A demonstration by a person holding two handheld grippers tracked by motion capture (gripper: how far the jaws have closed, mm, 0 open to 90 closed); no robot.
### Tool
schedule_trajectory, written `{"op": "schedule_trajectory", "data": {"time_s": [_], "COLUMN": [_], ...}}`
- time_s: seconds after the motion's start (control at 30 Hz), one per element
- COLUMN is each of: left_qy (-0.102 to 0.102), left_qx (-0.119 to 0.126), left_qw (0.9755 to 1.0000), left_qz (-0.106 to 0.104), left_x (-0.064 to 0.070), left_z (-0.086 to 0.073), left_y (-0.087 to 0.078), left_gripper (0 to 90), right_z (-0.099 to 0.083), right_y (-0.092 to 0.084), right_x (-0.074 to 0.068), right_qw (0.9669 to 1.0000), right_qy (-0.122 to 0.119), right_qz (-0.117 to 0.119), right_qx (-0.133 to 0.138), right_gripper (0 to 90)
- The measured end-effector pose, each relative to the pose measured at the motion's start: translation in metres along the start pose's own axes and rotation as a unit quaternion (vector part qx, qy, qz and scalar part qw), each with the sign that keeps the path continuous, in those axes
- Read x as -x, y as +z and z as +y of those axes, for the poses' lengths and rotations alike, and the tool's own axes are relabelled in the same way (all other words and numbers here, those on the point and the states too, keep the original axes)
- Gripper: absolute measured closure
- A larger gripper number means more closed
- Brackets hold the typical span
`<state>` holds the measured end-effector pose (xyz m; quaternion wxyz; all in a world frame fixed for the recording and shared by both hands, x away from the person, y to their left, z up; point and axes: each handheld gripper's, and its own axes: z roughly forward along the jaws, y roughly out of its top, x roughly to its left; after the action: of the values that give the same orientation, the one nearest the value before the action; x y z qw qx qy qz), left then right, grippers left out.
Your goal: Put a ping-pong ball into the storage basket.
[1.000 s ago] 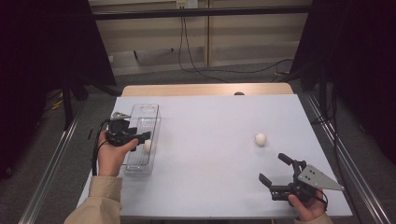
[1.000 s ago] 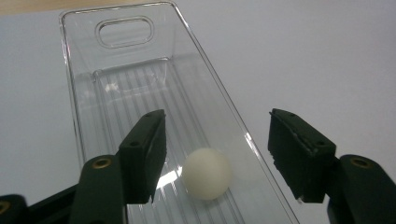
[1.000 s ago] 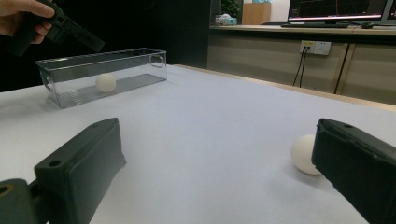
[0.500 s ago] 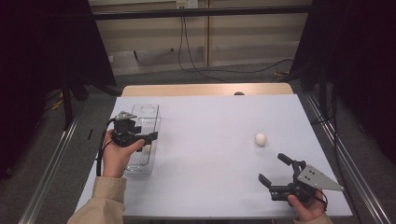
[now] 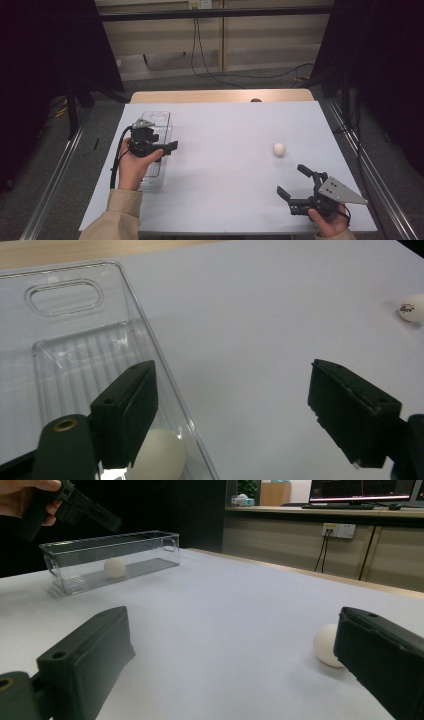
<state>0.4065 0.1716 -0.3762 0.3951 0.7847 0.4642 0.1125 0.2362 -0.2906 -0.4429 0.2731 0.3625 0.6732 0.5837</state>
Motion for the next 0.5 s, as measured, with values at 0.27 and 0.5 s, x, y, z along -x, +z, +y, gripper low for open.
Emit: {"op": "schedule_trajectory", "data": {"time_s": [0.27,0.5], "left_qy": [0.003,0.008], "left_qx": [0.002,0.007], "left_qw": [0.9999,0.9998], "left_qz": [-0.011,-0.02], "left_x": [0.009,0.017], "left_z": [0.001,0.002], "left_y": [0.008,0.014], "left_gripper": [16.7,14.6], "right_z": [0.0,0.0], "right_y": [0.0,-0.001], "right_x": [0.0,0.001], "right_qw": [1.0,1.0], "right_qy": [0.001,0.0], "right_qz": [0.0,0.0], "right_qx": [0.002,0.001], "right_gripper": [1.4,1.5]}}
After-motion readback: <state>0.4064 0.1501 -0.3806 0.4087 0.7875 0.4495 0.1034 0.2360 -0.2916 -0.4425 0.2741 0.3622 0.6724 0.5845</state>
